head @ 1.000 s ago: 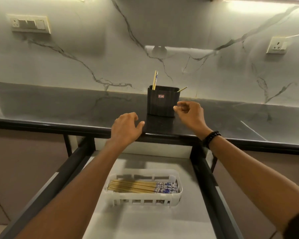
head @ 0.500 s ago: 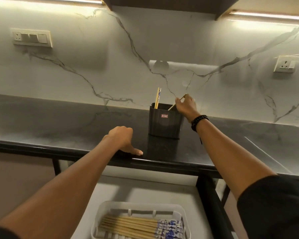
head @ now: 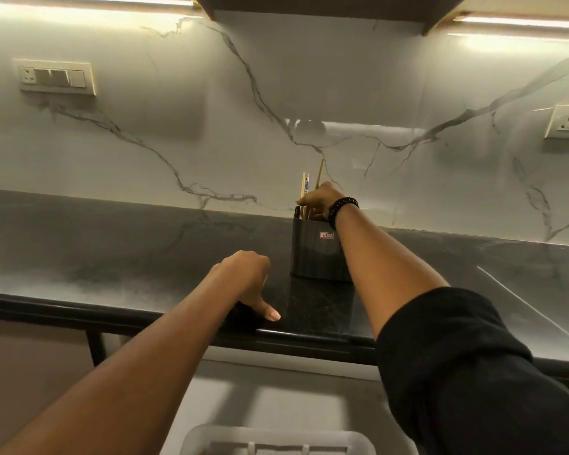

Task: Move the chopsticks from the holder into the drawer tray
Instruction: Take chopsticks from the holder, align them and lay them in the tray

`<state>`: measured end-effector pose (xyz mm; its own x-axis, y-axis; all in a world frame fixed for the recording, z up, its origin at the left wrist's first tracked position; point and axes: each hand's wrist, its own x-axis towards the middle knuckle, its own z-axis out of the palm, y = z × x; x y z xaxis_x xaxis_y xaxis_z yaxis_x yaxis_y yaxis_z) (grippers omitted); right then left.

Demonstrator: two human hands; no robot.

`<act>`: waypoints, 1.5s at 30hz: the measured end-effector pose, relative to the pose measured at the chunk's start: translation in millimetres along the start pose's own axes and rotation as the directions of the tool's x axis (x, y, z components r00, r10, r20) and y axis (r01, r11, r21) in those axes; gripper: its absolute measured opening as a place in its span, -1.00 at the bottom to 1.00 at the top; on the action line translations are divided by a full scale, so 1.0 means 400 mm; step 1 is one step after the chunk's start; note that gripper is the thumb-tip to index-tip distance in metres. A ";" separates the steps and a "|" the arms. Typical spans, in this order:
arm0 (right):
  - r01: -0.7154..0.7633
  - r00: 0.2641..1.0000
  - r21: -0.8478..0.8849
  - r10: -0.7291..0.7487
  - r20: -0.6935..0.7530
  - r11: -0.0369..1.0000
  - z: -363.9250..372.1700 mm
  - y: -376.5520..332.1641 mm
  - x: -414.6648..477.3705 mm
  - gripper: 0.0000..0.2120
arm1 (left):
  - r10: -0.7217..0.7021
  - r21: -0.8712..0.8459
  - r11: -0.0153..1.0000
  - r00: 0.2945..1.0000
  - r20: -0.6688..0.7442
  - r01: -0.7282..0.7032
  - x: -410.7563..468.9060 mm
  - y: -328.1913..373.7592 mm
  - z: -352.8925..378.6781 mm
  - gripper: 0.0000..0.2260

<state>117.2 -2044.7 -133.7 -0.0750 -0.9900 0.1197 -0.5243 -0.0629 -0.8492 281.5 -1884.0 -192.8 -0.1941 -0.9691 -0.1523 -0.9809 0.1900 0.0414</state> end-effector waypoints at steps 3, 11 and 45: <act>-0.004 1.000 0.024 0.003 0.006 1.000 -0.003 0.010 0.001 -0.67 | 0.006 -0.005 1.000 1.000 -0.002 -0.006 -0.003 0.001 0.002 -0.47; 0.098 0.995 0.035 -0.099 0.020 0.995 0.008 0.004 -0.058 -0.81 | 0.014 -0.035 0.999 0.999 -0.041 -0.016 -0.026 0.003 0.017 -0.54; 0.233 0.928 0.616 0.018 -0.373 0.753 -0.175 0.011 -0.270 -0.80 | 0.010 0.047 0.999 0.959 -0.285 0.004 -0.105 -0.016 0.115 -0.52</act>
<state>63.5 -1929.2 -114.3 -0.3953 -0.8723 0.2880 0.1100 -0.3562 -0.9279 295.4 -1837.1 -232.1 -0.1923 -0.9720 0.1354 -0.9811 0.1933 -0.0053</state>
